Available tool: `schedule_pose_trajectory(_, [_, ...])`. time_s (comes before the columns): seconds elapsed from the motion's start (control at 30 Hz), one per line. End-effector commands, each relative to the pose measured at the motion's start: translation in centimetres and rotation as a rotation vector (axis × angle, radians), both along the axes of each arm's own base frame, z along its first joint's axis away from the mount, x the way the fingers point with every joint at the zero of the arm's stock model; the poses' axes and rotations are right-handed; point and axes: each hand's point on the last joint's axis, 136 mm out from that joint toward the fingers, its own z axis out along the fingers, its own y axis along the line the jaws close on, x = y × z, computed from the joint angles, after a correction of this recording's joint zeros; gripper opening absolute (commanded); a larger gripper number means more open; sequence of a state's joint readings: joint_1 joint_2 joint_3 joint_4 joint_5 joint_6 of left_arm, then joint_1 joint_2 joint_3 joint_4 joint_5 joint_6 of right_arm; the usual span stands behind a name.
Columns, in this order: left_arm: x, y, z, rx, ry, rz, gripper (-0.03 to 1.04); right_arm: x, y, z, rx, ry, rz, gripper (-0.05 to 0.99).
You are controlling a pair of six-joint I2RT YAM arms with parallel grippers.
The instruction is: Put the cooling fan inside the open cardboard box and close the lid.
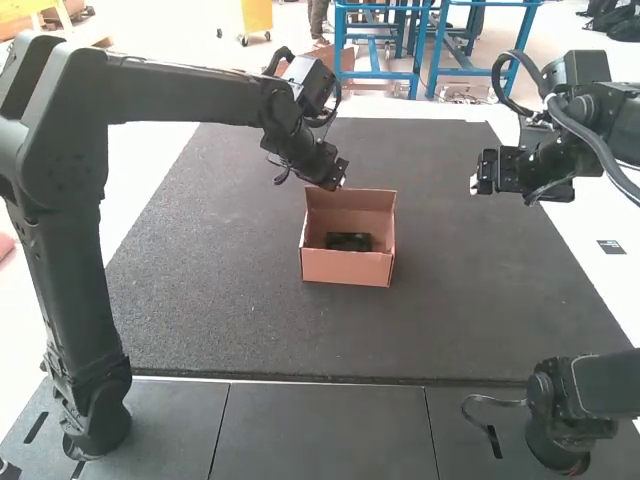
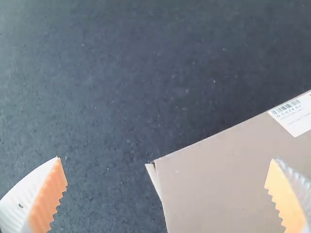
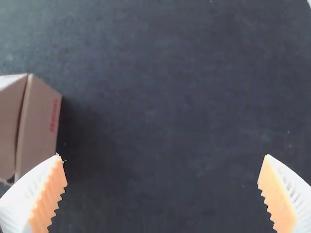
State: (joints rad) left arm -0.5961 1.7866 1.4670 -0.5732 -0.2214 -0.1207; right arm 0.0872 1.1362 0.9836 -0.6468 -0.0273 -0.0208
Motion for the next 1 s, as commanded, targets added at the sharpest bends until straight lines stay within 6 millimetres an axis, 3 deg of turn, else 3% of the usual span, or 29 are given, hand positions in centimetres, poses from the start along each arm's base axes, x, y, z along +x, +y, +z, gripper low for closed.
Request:
schedule_pose_trajectory(0.0, [-1.1, -0.4, -1.2, 0.002, 0.042, -0.024, 0.97, -0.1, 0.3, 0.6, 0.021, -0.022, 0.016, 0.91])
schedule_pose_trajectory(0.23, [-2.7, -0.9, -3.4, 0.02, 0.089, -0.054, 0.97, -0.3, 0.9, 0.4, 0.054, -0.011, 0.034, 0.91])
schedule_pose_trajectory(0.5, [-2.6, -1.8, -4.8, 0.01, 0.074, -0.066, 0.97, -0.7, 1.2, 0.1, 0.073, 0.009, 0.048, 0.91])
schedule_pose_trajectory(0.77, [-3.4, -1.2, -8.2, 0.064, 0.162, -0.065, 0.97, -1.1, 1.5, 0.0, 0.08, 0.025, 0.055, 0.91])
schedule_pose_trajectory(0.97, [-3.6, -1.1, -9.1, 0.079, 0.183, -0.065, 0.97, -1.3, 1.6, -0.3, 0.086, 0.038, 0.059, 0.91])
